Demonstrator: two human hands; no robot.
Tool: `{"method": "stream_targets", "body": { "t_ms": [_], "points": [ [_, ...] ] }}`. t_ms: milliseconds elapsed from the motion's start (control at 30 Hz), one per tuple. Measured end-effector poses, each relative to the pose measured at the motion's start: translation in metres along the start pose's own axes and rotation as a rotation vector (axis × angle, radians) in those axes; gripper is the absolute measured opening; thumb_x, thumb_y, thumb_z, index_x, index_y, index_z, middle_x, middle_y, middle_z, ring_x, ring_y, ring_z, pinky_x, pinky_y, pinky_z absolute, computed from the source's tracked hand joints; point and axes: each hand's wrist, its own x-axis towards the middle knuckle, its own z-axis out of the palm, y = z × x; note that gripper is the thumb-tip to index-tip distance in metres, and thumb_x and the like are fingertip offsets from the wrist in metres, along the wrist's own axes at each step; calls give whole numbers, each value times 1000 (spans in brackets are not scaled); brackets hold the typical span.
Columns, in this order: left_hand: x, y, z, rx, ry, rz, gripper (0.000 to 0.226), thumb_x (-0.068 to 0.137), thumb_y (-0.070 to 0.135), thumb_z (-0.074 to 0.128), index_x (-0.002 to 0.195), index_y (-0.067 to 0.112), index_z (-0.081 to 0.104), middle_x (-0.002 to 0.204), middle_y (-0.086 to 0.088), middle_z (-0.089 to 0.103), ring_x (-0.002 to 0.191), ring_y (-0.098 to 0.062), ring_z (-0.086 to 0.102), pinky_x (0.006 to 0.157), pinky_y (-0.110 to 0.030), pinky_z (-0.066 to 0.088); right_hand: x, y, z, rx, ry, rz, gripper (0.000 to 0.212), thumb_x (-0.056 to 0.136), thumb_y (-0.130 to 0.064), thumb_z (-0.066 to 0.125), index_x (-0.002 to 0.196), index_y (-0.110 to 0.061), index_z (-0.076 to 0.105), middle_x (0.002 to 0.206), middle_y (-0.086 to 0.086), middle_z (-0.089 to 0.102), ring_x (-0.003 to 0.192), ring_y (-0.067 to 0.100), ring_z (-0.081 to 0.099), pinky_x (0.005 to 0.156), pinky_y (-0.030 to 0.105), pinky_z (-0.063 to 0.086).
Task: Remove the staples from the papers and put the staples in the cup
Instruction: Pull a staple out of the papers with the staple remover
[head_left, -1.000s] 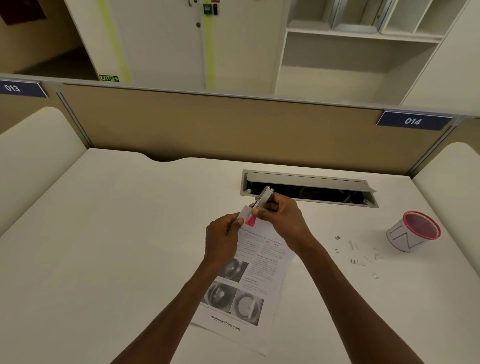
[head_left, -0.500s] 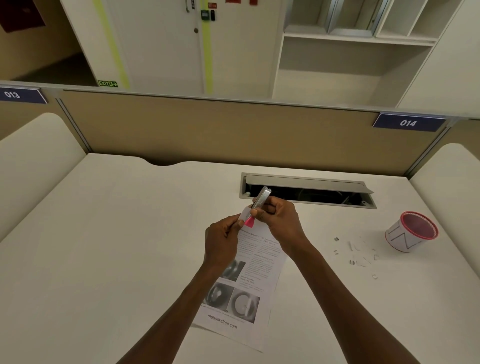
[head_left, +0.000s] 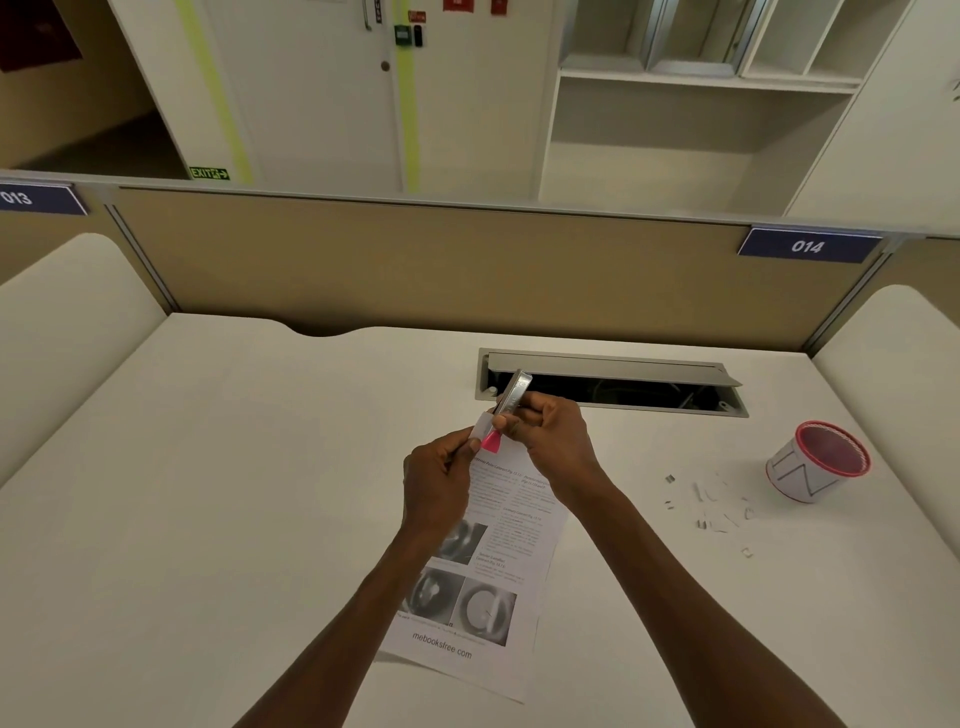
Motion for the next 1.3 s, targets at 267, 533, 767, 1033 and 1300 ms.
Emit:
{"method": "stream_targets", "body": {
  "t_ms": [267,533,767,1033,1300],
  "points": [
    [2,-1,0,8,15,-12,15,91,17,63,92,6,72,71,2,64,56,-6,56,53,-5,45,2,-3,2,4,-2,21,22,86,-13,70,107,-8,67,97,1,70,77,8,67,62,11,50],
    [4,-7,1,-1,13,-20,18,91,21,63,93,6,73,72,-4,69,60,-22,63,53,-15,48,5,0,5,1,18,40,21,85,-13,71,104,-8,69,101,7,72,83,20,70,68,16,52],
    [5,-10,2,7,20,-49,20,90,21,64,86,2,72,68,-2,66,54,-13,57,51,-11,46,7,2,7,0,21,47,18,84,-14,72,102,-10,70,99,7,73,84,20,70,69,18,53],
    [6,-15,4,22,25,-47,21,90,21,64,84,3,72,68,-3,67,56,-23,61,50,-13,44,8,3,8,9,24,43,16,84,-13,71,100,-9,70,97,7,73,81,19,70,67,17,51],
    [7,-18,5,42,24,-44,23,90,22,64,80,2,71,66,-5,66,53,-18,57,49,-10,43,8,5,9,7,33,47,16,84,-13,71,100,-8,71,95,6,73,76,12,69,61,11,47]
  ]
}}
